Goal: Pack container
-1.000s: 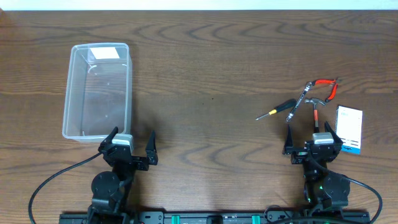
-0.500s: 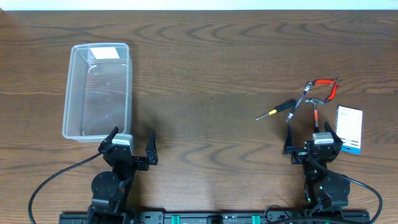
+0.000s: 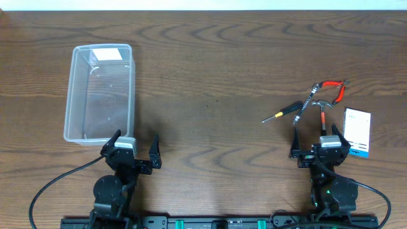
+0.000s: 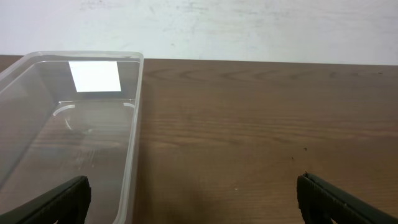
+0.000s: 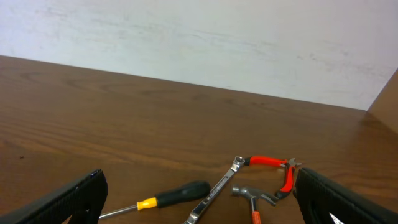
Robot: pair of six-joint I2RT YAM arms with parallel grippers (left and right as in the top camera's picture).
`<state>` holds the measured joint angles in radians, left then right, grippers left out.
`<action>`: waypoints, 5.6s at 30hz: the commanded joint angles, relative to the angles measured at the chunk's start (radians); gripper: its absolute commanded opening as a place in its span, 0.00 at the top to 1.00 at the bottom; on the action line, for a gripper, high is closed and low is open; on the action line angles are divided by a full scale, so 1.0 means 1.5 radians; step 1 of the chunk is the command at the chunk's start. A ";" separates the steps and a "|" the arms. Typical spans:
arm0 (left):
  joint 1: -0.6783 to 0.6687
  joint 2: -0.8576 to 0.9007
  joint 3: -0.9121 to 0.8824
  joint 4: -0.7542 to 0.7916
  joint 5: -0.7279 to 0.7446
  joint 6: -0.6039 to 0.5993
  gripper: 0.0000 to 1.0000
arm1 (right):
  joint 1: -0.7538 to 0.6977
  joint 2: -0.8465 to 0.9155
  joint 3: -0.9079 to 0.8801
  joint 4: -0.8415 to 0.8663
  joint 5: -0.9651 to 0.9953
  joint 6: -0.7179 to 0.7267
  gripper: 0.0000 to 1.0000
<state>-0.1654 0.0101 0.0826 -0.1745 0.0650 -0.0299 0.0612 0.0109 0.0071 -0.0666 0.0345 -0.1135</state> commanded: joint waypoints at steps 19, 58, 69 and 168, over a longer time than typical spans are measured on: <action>0.003 -0.004 -0.020 -0.002 0.004 -0.006 0.02 | 0.003 -0.004 -0.001 -0.003 0.002 -0.005 0.01; 0.003 0.027 0.019 0.002 -0.016 -0.007 0.02 | 0.003 0.037 0.010 -0.004 -0.076 0.215 0.01; 0.003 0.364 0.291 -0.080 -0.016 -0.009 0.02 | 0.003 0.285 0.218 -0.047 -0.087 0.120 0.01; 0.005 1.186 0.868 -0.538 0.269 -0.007 0.02 | 0.003 0.757 0.739 -0.626 -0.165 0.065 0.01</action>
<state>-0.0986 1.7863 1.3697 -0.9691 0.4435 -0.0689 0.0612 1.1454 1.0939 -1.0058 -0.2066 -0.0055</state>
